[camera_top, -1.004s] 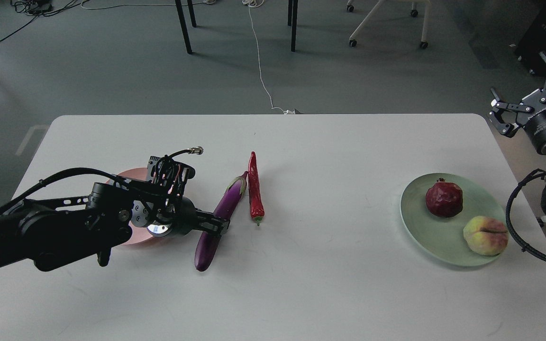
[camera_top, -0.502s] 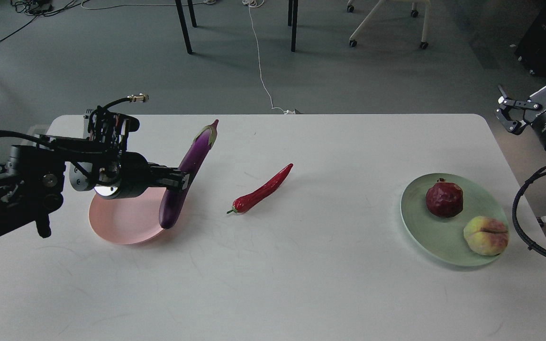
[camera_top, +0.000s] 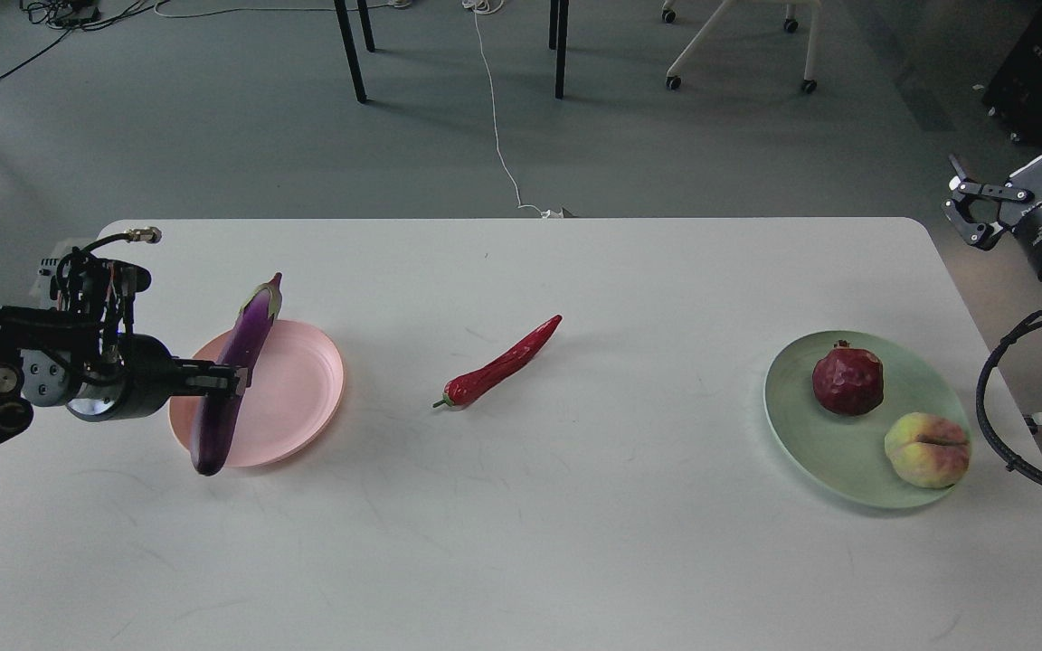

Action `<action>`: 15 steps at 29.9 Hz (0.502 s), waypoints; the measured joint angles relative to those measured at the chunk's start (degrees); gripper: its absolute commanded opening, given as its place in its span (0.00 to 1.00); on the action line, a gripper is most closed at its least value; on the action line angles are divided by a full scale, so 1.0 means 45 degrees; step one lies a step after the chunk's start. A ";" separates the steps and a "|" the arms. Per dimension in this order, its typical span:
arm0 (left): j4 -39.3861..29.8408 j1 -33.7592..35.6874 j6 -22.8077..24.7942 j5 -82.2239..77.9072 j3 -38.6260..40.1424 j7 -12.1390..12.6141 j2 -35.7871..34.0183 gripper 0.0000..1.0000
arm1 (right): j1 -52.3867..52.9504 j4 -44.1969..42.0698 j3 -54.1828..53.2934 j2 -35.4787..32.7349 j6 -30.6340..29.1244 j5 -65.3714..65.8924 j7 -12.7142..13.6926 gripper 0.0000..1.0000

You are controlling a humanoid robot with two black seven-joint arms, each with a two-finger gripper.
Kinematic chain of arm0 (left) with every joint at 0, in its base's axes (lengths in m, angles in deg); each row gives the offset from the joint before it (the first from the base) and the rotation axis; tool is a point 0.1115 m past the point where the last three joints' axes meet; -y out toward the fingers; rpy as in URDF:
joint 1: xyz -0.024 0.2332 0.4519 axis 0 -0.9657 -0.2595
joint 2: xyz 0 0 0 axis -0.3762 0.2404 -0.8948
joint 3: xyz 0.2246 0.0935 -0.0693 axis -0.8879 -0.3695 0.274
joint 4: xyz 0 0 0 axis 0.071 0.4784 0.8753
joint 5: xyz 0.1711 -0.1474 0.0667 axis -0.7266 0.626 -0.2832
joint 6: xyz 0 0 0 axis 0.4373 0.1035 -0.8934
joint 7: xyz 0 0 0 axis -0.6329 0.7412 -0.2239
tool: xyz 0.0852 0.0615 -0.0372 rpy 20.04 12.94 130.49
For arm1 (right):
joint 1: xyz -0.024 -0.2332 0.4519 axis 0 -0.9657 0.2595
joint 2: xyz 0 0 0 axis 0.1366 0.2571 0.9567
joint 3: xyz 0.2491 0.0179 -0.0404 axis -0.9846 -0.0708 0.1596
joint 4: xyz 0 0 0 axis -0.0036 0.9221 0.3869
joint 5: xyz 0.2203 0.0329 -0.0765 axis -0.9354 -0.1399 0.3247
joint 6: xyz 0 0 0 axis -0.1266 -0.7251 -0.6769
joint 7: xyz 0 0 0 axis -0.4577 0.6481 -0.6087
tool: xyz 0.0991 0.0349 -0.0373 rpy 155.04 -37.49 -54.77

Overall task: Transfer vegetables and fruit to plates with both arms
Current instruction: 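Lift the eggplant onto the pink plate and release it, then move the left gripper to the red chili pepper and grasp it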

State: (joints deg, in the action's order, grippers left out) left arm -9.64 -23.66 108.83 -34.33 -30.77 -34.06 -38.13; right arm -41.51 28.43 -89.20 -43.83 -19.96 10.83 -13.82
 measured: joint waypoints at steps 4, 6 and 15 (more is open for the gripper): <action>0.0053 -0.0017 0.0000 0.0055 0.0091 0.0025 0.0157 0.84 | 0.0019 -0.0003 0.0012 -0.0003 0.0000 0.0000 0.0000 0.99; 0.0052 0.0076 0.0000 0.0061 0.0176 0.0027 0.0194 0.84 | 0.0021 -0.0017 0.0028 -0.0034 0.0000 0.0010 0.0000 0.99; 0.0038 0.1885 -0.0001 -0.0610 0.0199 0.0045 0.2334 0.82 | -0.0444 -0.0028 -0.0066 -0.0804 0.0000 0.0019 -0.0039 0.99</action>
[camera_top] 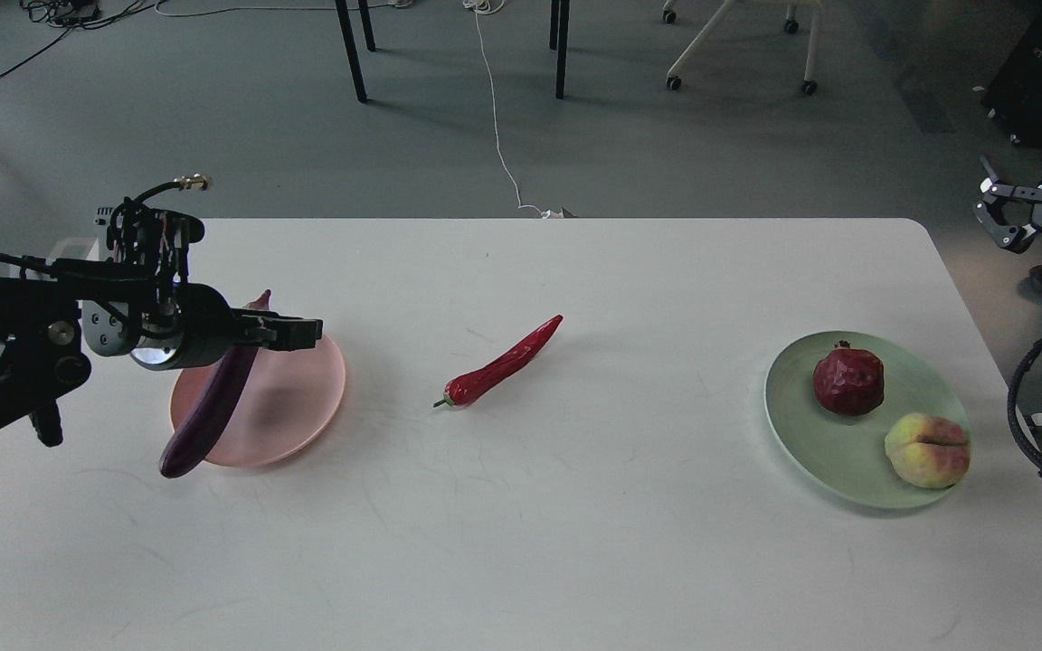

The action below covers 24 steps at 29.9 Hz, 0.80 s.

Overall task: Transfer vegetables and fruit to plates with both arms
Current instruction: 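Move the left gripper to the red chili pepper and grasp it, then carry the chili pepper onto the pink plate and release it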

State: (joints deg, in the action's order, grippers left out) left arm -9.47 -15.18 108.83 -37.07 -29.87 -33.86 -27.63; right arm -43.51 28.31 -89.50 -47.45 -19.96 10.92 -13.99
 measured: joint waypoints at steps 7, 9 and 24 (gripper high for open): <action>0.0579 0.0314 -0.0178 -0.3519 -0.0194 0.0032 0.3134 0.80 | -0.0202 0.0026 -0.0089 -0.0466 0.0000 -0.0017 -0.0019 0.99; 0.0995 0.0300 -0.0187 -0.4295 -0.0211 0.0021 0.3852 0.79 | -0.0206 0.0041 -0.0092 -0.0575 0.0000 -0.0018 -0.0021 0.99; 0.2441 0.0142 -0.0479 -0.6008 -0.1805 -0.0055 0.6021 0.63 | -0.0208 0.0653 -0.0112 -0.0908 0.0000 -0.0019 -0.0022 0.99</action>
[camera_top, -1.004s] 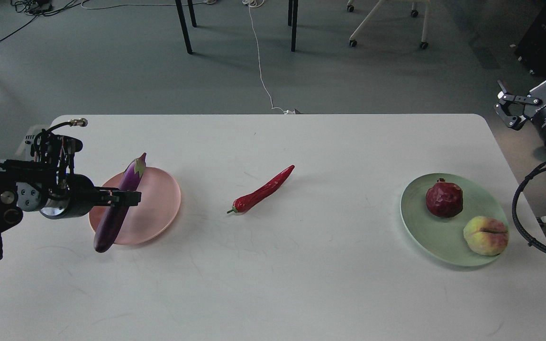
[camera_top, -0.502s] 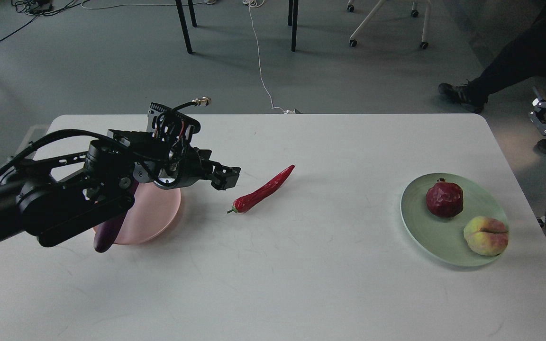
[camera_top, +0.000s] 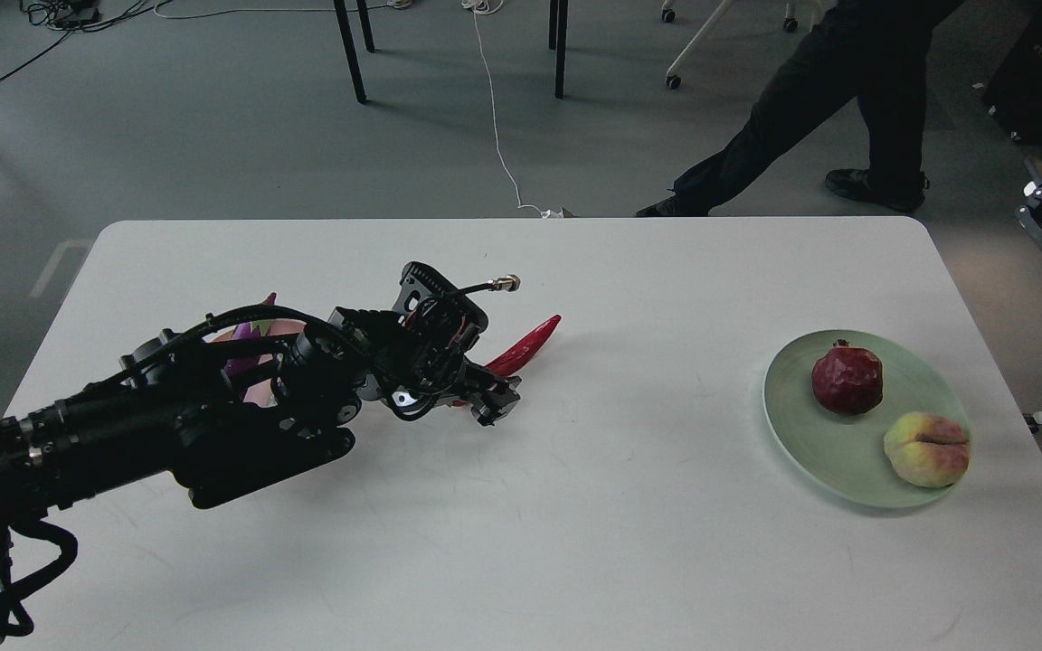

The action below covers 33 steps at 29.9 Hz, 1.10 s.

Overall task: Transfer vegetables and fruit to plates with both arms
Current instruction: 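Carry the chili pepper onto the pink plate and release it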

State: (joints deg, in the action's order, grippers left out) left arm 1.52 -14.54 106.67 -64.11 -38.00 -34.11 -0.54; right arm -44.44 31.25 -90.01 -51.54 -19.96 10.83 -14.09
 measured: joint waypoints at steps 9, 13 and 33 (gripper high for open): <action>0.0341 -0.0547 -0.0001 0.0011 -0.0017 -0.0108 -0.0106 0.46 | 0.0000 0.0144 0.0000 -0.0126 0.0000 0.0000 0.0000 0.99; 0.0415 -0.0634 -0.0001 0.0023 -0.0017 -0.0131 -0.0137 0.18 | 0.0000 0.0145 0.0017 -0.0123 0.0000 0.0000 0.0000 0.99; -0.3940 -0.1122 0.0006 0.2238 0.1307 -0.0422 -0.6329 0.13 | 0.0000 0.0080 0.0088 -0.0025 0.0000 0.0011 0.0006 0.99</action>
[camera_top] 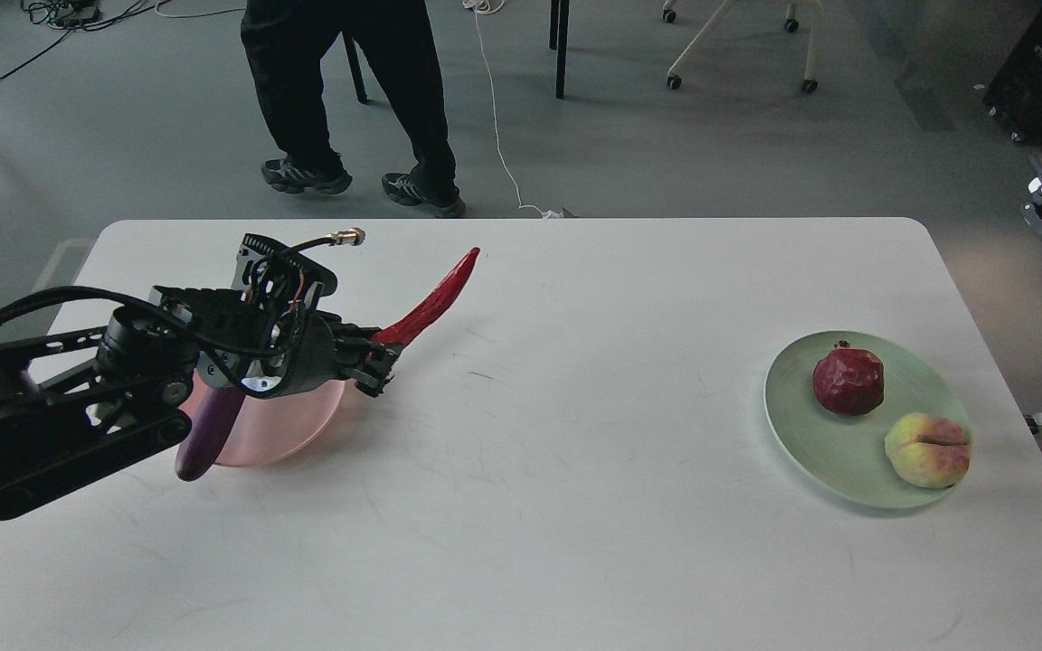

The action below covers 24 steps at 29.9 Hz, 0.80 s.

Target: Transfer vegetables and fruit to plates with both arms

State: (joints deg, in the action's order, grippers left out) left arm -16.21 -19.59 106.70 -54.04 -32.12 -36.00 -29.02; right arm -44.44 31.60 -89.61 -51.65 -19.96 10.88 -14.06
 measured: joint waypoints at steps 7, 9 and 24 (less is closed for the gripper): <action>-0.0054 -0.1263 -0.0371 0.0018 -0.0036 -0.0598 -0.1937 0.22 | 0.0000 0.0003 0.0050 0.0074 0.0000 0.0006 0.0000 0.99; 0.0009 -0.1634 -0.0619 0.0027 -0.0036 -0.0600 -0.2020 0.36 | 0.0000 0.0003 0.0064 0.0076 0.0000 0.0006 -0.0001 0.99; 0.0152 -0.1866 -0.1184 0.2174 0.0913 -0.0625 -0.2133 0.84 | 0.0064 -0.0078 0.0038 -0.0012 0.0000 0.0010 0.0015 0.99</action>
State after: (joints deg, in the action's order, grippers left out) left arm -15.53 -27.99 101.37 -44.26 -28.01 -38.82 -38.61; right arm -44.15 31.25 -89.44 -51.70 -19.96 10.92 -14.00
